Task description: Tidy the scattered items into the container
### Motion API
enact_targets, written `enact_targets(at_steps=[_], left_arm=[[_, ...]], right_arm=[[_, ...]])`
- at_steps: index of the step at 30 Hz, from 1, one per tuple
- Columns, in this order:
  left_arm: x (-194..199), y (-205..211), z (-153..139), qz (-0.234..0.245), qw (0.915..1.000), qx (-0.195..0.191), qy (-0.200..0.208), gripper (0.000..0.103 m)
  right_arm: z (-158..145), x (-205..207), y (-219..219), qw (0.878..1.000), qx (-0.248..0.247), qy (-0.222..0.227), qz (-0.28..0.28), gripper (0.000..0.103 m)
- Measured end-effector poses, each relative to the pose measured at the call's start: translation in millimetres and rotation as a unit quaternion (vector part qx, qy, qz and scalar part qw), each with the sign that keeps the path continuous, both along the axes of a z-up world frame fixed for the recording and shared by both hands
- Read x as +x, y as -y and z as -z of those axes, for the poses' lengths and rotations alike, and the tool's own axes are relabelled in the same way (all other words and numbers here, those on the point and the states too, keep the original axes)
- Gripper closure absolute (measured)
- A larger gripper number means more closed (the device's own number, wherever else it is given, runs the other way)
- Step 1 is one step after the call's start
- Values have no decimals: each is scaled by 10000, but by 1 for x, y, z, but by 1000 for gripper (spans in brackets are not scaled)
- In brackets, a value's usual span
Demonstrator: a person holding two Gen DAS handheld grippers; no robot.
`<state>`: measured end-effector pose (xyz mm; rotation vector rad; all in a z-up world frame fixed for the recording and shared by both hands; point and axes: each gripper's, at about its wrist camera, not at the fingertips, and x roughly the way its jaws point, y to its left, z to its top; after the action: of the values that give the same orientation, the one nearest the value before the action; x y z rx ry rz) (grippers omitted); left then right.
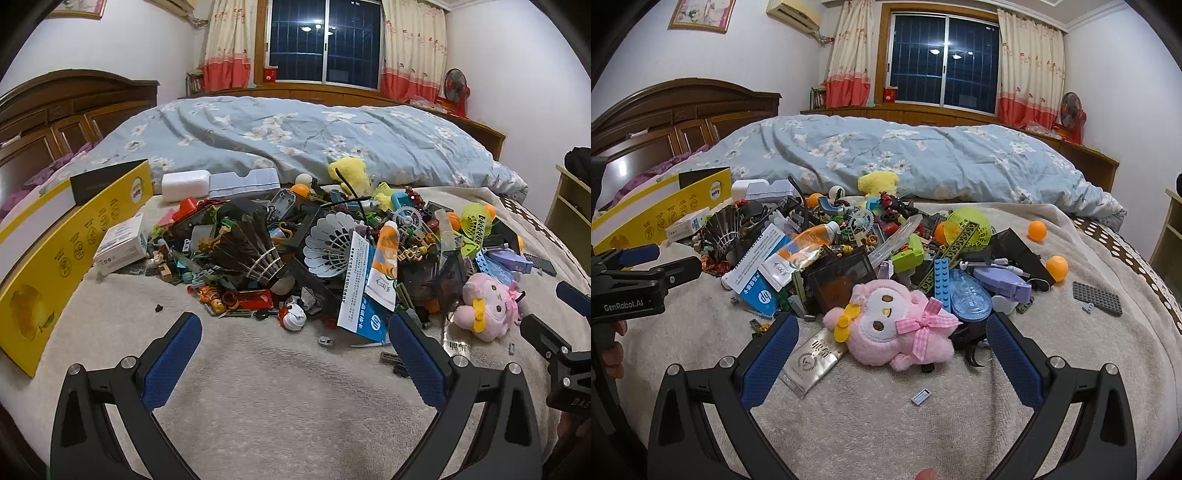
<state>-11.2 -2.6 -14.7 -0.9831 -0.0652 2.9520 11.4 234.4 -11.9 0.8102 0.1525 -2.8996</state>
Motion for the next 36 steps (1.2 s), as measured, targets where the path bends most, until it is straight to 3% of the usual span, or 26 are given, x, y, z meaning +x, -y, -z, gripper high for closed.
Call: enact_targets(at_steps=[24, 30, 34, 36], left_arm=[[-5, -11, 11, 180, 9996, -25, 229, 0], [-16, -29, 34, 427, 9971, -310, 547, 0], [-26, -40, 56, 607, 9929, -355, 958, 0], [-29, -45, 67, 649, 9907, -361, 1140, 0]], right_arm=[[5, -3, 1, 9999, 37, 111, 35, 0], [24, -16, -1, 9972, 168, 708, 175, 0], [47, -26, -1, 9902, 505, 1255, 361, 0], [52, -28, -4, 9887, 358, 1420, 323, 0]])
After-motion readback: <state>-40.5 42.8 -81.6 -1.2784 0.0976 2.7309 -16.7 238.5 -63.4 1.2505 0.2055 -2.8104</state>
